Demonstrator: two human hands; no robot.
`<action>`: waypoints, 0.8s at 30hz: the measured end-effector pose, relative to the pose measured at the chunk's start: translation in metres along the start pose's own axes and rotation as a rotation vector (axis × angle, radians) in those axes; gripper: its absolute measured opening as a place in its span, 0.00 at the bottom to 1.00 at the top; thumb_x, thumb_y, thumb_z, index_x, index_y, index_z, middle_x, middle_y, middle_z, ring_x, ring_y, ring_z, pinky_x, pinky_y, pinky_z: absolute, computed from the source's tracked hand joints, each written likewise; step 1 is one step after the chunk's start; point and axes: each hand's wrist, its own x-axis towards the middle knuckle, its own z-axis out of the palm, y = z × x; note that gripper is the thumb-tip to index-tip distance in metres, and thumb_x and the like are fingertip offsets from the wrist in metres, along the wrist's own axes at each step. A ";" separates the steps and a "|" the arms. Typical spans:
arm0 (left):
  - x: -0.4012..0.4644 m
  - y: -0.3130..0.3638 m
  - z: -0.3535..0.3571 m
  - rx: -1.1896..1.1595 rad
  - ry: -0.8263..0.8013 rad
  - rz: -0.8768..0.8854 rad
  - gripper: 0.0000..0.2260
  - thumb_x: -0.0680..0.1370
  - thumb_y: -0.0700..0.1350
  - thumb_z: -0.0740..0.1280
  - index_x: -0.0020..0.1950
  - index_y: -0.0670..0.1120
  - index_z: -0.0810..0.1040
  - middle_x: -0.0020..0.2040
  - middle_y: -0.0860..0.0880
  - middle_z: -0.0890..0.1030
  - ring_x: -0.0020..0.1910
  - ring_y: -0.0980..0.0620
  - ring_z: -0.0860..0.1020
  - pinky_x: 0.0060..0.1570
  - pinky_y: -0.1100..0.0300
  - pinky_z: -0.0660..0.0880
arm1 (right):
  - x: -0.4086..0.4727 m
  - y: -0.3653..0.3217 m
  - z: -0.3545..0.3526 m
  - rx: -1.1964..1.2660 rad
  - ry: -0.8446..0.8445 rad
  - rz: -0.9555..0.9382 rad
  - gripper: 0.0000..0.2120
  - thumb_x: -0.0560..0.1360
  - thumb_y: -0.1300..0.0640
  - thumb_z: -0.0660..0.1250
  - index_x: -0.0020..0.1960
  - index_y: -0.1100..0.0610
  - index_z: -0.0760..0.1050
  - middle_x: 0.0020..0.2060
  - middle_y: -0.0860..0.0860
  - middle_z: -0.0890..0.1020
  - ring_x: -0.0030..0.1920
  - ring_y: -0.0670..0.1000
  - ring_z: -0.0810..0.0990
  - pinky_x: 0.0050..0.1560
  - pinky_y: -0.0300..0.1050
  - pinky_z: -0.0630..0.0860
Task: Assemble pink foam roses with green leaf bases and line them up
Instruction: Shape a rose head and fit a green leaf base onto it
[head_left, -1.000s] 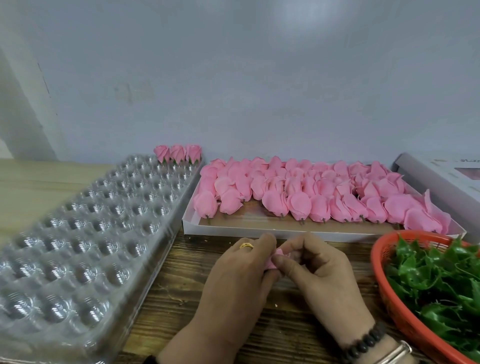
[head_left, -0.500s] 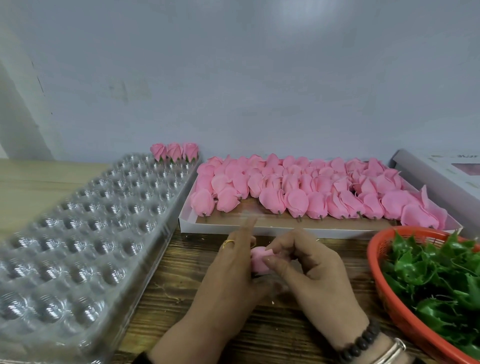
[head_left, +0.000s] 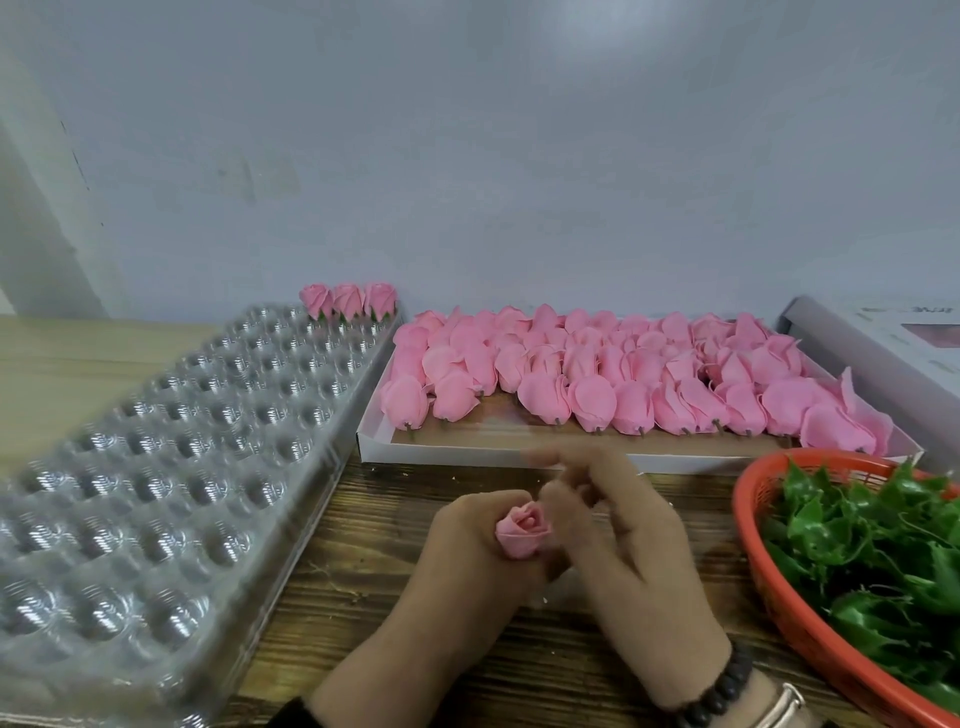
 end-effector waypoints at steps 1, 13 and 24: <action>0.000 -0.001 0.002 -0.018 -0.008 0.005 0.12 0.69 0.38 0.73 0.31 0.52 0.76 0.31 0.52 0.78 0.33 0.55 0.74 0.36 0.57 0.72 | 0.001 -0.001 -0.001 0.056 0.046 0.032 0.12 0.72 0.44 0.59 0.50 0.45 0.78 0.45 0.39 0.79 0.44 0.41 0.78 0.46 0.35 0.74; -0.003 -0.004 0.022 -0.221 -0.034 0.158 0.11 0.71 0.35 0.66 0.46 0.50 0.77 0.43 0.57 0.82 0.45 0.64 0.79 0.45 0.70 0.74 | -0.003 -0.001 0.009 -0.151 -0.111 0.060 0.13 0.68 0.40 0.61 0.46 0.42 0.79 0.46 0.36 0.81 0.54 0.41 0.77 0.56 0.37 0.71; -0.002 0.001 0.014 -0.172 0.090 0.244 0.12 0.70 0.45 0.67 0.42 0.35 0.78 0.38 0.40 0.79 0.38 0.46 0.77 0.38 0.48 0.75 | 0.003 0.004 -0.003 -0.204 -0.322 0.223 0.37 0.54 0.28 0.65 0.62 0.33 0.64 0.55 0.35 0.75 0.57 0.35 0.72 0.60 0.42 0.72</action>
